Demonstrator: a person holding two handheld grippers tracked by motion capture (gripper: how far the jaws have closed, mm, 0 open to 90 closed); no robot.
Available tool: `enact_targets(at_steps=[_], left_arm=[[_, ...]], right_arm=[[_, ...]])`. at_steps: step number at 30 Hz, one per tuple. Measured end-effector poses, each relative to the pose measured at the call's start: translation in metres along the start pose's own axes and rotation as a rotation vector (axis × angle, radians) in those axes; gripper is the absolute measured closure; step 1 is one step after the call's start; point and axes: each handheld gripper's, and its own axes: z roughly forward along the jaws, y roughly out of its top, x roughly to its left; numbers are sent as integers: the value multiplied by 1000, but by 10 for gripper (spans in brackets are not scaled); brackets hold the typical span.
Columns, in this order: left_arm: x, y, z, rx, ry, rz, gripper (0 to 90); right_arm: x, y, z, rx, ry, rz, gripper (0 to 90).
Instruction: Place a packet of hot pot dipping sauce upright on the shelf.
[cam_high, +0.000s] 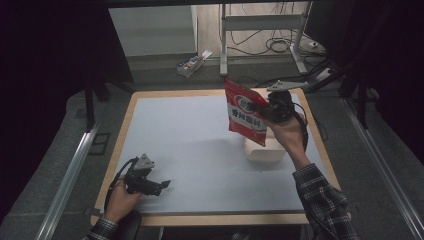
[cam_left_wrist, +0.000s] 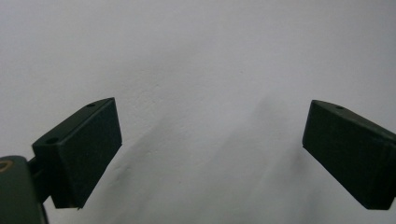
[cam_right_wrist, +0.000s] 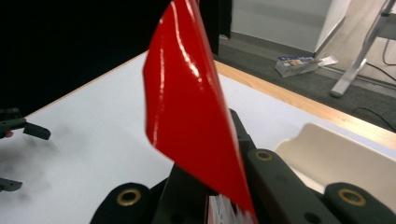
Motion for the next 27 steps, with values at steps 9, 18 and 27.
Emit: enact_targets(at_steps=[9, 18, 27], left_arm=[[0, 0, 1, 5, 5, 10, 45], [-1, 0, 1, 9, 9, 13, 46], [-1, 0, 2, 12, 10, 15, 47]], right_arm=[[-13, -8, -20, -20, -24, 28, 887], [-23, -15, -41, -31, -50, 40, 887], [-29, -21, -49, -21, -70, 44, 886]])
